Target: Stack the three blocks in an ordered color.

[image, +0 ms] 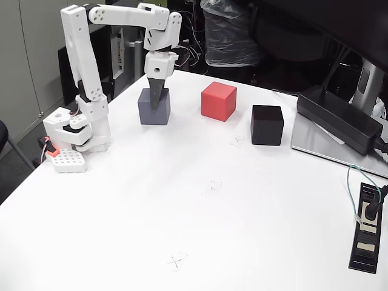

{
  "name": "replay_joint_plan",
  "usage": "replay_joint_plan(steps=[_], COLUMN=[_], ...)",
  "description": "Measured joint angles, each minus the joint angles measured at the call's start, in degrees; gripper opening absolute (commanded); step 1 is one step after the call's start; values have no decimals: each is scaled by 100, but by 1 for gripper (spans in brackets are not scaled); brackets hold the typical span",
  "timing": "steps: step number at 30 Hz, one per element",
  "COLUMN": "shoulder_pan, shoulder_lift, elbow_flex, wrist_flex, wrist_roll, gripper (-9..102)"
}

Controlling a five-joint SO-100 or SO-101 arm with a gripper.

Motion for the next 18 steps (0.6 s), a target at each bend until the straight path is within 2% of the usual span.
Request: replay_joint_plan(steps=[8,18], shoulder_pan=[0,0], shoulder_lift=[0,-132], elbow_flex=[-1169,-2988], wrist_flex=[44,826], wrist_roll=[967,1090], gripper=[8,8])
